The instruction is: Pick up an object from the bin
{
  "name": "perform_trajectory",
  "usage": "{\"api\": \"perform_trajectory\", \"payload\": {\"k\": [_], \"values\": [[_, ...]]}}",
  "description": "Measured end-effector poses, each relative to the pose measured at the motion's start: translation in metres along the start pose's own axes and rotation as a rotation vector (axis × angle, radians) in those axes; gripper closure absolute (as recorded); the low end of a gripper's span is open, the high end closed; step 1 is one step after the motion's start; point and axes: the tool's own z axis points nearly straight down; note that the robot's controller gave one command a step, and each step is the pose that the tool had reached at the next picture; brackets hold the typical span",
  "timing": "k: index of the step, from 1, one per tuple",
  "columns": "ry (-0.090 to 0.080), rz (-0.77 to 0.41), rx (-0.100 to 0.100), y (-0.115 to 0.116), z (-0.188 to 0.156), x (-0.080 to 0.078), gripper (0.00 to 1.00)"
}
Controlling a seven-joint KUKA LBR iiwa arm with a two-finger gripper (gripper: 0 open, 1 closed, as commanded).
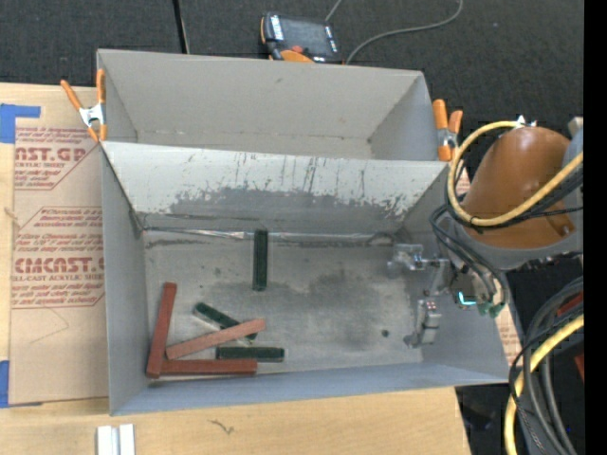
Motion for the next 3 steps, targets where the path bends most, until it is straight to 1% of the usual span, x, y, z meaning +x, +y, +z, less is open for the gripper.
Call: {"api": "perform_trajectory", "payload": {"k": [1,2,3], "values": [[-0.006,-0.185,-0.001,0.062,0.095,-0.067,0.00],[-0.011,-0.409,0.000,0.136,0.106,-0.101,0.00],[-0.011,-0.529,-0.002,0.214,0.072,-0.073,0.00]]}}
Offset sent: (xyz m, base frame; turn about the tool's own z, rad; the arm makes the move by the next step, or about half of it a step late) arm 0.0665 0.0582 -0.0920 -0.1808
